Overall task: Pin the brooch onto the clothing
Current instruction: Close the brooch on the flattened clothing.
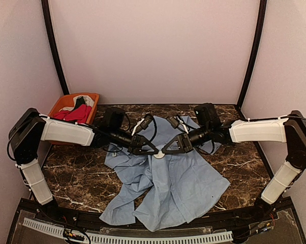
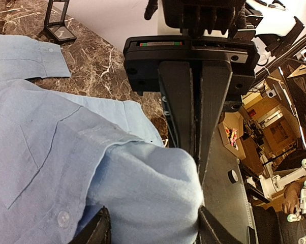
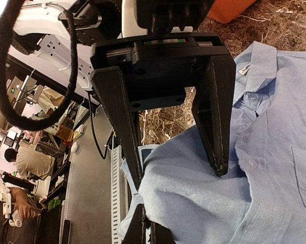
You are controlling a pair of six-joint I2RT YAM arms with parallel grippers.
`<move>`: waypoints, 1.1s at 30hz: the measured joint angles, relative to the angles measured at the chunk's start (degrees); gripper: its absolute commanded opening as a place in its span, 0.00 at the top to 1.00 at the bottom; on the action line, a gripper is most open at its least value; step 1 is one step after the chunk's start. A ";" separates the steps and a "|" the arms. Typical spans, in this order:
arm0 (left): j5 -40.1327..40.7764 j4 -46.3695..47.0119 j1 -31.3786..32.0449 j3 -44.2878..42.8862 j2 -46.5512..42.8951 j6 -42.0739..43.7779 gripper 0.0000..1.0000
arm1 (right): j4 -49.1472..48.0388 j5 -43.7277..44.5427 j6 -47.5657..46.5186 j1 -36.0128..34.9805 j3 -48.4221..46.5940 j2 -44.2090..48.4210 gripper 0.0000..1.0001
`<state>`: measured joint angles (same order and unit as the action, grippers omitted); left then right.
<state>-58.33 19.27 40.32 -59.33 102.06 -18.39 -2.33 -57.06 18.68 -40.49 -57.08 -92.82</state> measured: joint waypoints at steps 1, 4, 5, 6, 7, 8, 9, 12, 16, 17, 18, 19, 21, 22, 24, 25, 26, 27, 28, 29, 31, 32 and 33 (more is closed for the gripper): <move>0.39 -1.22 0.04 -0.35 -0.20 0.70 0.44 | 0.61 0.00 -0.02 0.00 -0.28 -0.11 1.00; 1.62 -5.81 0.15 -1.97 -0.81 3.58 0.43 | 2.16 -0.15 -0.35 0.00 -1.25 -0.55 1.00; 1.99 -7.30 0.20 -2.71 -0.92 4.68 0.43 | 2.75 -0.17 -0.59 0.00 -1.64 -0.74 1.00; 2.29 -8.50 0.26 -3.37 -0.94 5.60 0.43 | 3.28 -0.20 -0.81 0.02 -1.99 -0.92 1.00; 2.60 -9.25 0.31 -3.80 -1.03 6.29 0.43 | 3.78 -0.24 -0.90 0.00 -2.25 -1.05 1.00; 2.80 -10.01 0.37 -4.11 -1.05 6.91 0.43 | 4.26 -0.33 -1.09 0.00 -2.47 -1.20 1.00; 2.95 -10.40 0.44 -4.31 -1.07 7.34 0.43 | 4.68 -0.42 -1.22 0.00 -2.62 -1.29 1.00; 3.30 -11.89 0.74 -4.42 -1.07 8.55 0.44 | 5.81 -0.59 -1.68 0.00 -3.04 -1.55 1.00; 3.56 -14.19 1.25 -4.63 -1.07 10.32 0.45 | 6.51 -0.70 -1.95 0.00 -3.26 -1.64 1.00; 3.76 -14.80 1.42 -4.85 -1.07 10.71 0.45 | 6.69 -0.87 -2.01 0.00 -3.37 -1.73 1.00; 3.93 -15.39 1.57 -5.11 -1.07 11.21 0.45 | 6.75 -0.96 -2.03 0.00 -3.39 -1.75 1.00; 4.11 -15.74 1.68 -5.31 -1.07 11.61 0.45 | 6.88 -1.05 -2.10 0.00 -3.41 -1.75 1.00; 4.44 -16.24 1.95 -5.53 -1.07 12.33 0.45 | 7.21 -1.27 -2.14 0.00 -3.54 -1.79 1.00; 4.61 -16.33 1.99 -5.53 -1.07 12.61 0.45 | 7.41 -1.31 -2.14 0.00 -3.58 -1.79 1.00; 4.85 -16.41 2.08 -5.53 -1.07 13.05 0.46 | 7.82 -1.42 -2.16 0.02 -3.69 -1.79 1.00; 4.96 -16.52 2.08 -5.55 -1.07 13.25 0.46 | 8.07 -1.42 -2.14 0.02 -3.78 -1.79 1.00; 5.05 -16.76 2.08 -5.60 -1.07 13.31 0.47 | 8.31 -1.42 -2.19 0.02 -3.89 -1.79 1.00; 5.20 -17.09 2.08 -5.73 -1.07 13.35 0.47 | 8.39 -1.40 -2.23 0.02 -3.89 -1.79 1.00; 5.42 -17.59 2.08 -5.99 -1.07 13.49 0.47 | 8.46 -1.38 -2.29 0.02 -3.91 -1.79 1.00; 5.77 -18.05 2.08 -6.23 -1.07 13.57 0.47 | 8.57 -1.38 -2.36 0.04 -3.91 -1.79 1.00; 6.73 -19.02 2.12 -6.56 -1.07 13.75 0.48 | 8.79 -1.22 -2.45 0.11 -3.93 -1.79 1.00; 7.26 -19.47 2.23 -6.78 -1.07 13.77 0.48 | 8.94 -1.05 -2.51 0.11 -3.93 -1.79 1.00; 7.89 -19.98 2.34 -7.04 -1.07 13.77 0.48 | 9.07 -0.90 -2.58 0.15 -3.93 -1.79 1.00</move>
<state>-50.43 -0.71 42.65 -66.37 100.99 -4.62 6.74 -57.95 16.10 -40.34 -61.01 -94.61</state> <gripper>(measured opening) 0.524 0.008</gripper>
